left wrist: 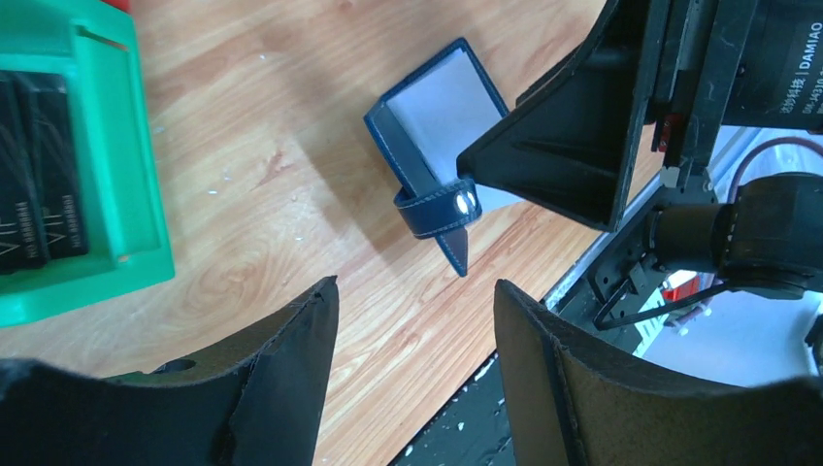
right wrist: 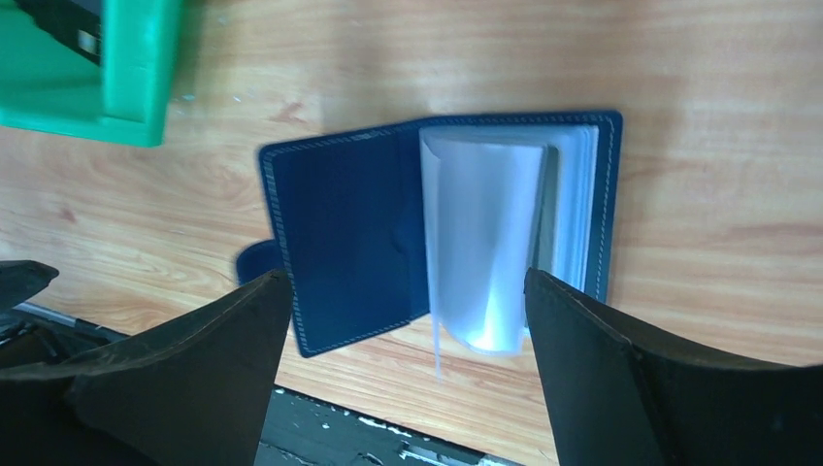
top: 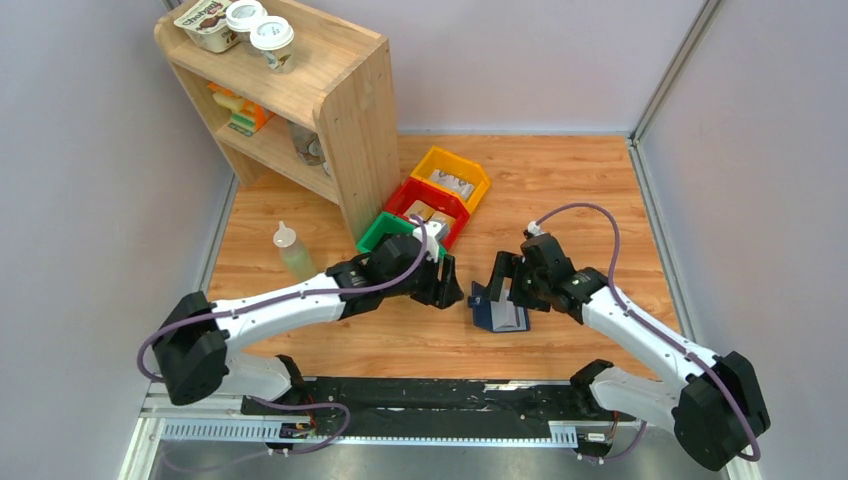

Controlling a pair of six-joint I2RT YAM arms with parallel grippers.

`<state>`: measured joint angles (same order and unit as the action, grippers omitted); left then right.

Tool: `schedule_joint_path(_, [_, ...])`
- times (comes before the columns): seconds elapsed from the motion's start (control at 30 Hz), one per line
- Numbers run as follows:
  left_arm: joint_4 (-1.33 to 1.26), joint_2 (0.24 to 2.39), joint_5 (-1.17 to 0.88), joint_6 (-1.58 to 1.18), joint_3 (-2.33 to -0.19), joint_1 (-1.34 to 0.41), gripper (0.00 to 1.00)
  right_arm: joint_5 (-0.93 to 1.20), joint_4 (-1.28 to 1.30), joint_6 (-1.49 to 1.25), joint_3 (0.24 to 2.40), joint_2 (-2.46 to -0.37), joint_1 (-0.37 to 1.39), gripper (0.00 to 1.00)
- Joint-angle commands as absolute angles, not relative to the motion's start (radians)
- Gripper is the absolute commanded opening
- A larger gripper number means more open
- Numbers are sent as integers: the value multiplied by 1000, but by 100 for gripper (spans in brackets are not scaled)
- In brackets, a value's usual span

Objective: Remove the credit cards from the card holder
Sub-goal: Remove the credit card from the card holder.

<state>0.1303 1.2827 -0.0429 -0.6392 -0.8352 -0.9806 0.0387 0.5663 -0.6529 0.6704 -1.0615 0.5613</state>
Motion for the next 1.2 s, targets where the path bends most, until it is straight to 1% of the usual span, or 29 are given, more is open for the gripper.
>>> schedule_joint_path(0.0, [101, 1383, -147, -612, -910, -982, 68, 37, 523, -747, 618, -1057, 561, 93])
schedule_joint_path(0.17, [80, 1500, -198, -606, -946, -982, 66, 43, 505, -793, 572, -1052, 561, 95])
schedule_joint_path(0.37, [66, 1571, -212, -606, -957, -982, 58, 103, 428, -811, 520, -1034, 561, 95])
schedule_joint_path(0.43, [61, 1589, -210, -610, -959, -982, 54, 126, 402, -807, 511, -1037, 561, 95])
schedule_joint_path(0.53, [61, 1606, -213, -620, -957, -982, 52, 175, 356, -793, 512, -1039, 561, 93])
schedule_joint_path(0.77, [52, 1551, -175, -632, -901, -982, 50, 245, 287, -743, 554, -1015, 561, 86])
schedule_joint_path(1.17, [32, 1436, -120, -649, -825, -982, 50, 387, 98, -721, 589, -1201, 568, 82])
